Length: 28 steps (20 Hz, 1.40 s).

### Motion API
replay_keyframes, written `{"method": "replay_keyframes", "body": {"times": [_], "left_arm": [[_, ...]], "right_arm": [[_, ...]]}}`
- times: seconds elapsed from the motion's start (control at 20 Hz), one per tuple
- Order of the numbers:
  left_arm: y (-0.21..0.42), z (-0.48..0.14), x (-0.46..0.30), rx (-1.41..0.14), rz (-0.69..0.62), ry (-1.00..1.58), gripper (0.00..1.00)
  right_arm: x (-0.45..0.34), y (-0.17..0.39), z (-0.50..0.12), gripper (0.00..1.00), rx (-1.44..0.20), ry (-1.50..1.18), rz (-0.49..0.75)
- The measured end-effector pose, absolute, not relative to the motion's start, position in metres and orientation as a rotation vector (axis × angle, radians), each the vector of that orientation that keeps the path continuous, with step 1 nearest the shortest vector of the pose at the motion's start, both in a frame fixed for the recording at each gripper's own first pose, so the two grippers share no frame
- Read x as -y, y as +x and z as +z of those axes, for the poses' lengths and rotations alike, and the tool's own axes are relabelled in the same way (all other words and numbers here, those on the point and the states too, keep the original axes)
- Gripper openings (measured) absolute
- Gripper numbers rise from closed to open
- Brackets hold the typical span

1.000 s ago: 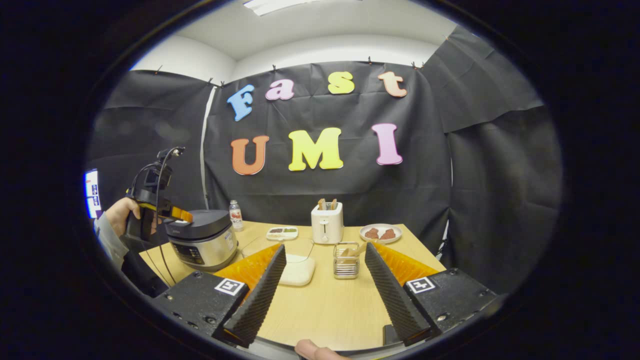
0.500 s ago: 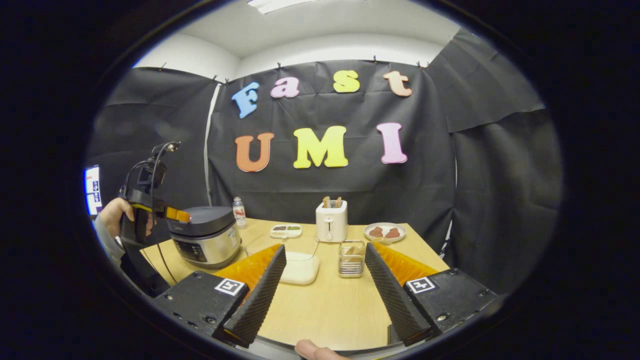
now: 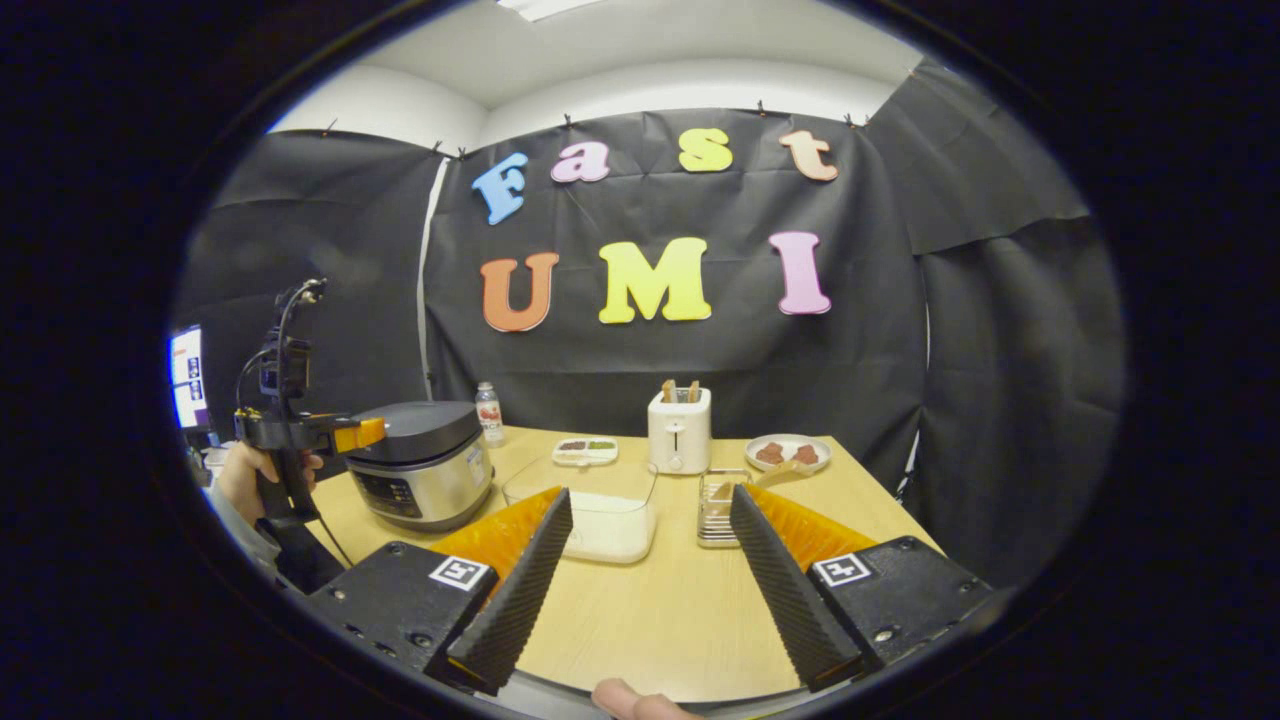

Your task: Close the left gripper, press the button to open the rice cooker; take a wooden spoon from the chopstick holder with the right hand, scoop a spoonful of rice and pour it into the rice cooker, then put the wooden spoon back into the chopstick holder.

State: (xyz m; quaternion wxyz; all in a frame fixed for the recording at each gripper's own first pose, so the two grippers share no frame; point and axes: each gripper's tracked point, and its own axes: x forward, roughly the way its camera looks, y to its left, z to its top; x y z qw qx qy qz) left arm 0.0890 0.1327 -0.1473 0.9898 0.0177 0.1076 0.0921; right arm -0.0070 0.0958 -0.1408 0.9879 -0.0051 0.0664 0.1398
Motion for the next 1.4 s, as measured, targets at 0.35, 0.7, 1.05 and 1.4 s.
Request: {"method": "replay_keyframes", "body": {"times": [0.35, 0.7, 1.05, 1.4], "left_arm": [[0.089, -0.153, -0.134, -0.145, 0.198, 0.022, 0.98], [0.089, -0.142, -0.134, -0.126, 0.199, 0.045, 0.86], [0.072, -0.104, -0.118, -0.133, 0.182, 0.067, 0.94], [0.034, -0.042, -0.081, -0.072, 0.116, 0.021, 0.94]], "right_arm": [[-0.105, -0.007, -0.143, 1.00, -0.131, -0.028, 0.284], [-0.104, -0.002, -0.127, 0.95, -0.091, -0.052, 0.258], [-0.100, 0.004, -0.105, 0.95, -0.064, -0.049, 0.233], [-0.078, 0.003, -0.063, 1.00, -0.010, -0.022, 0.172]]}}
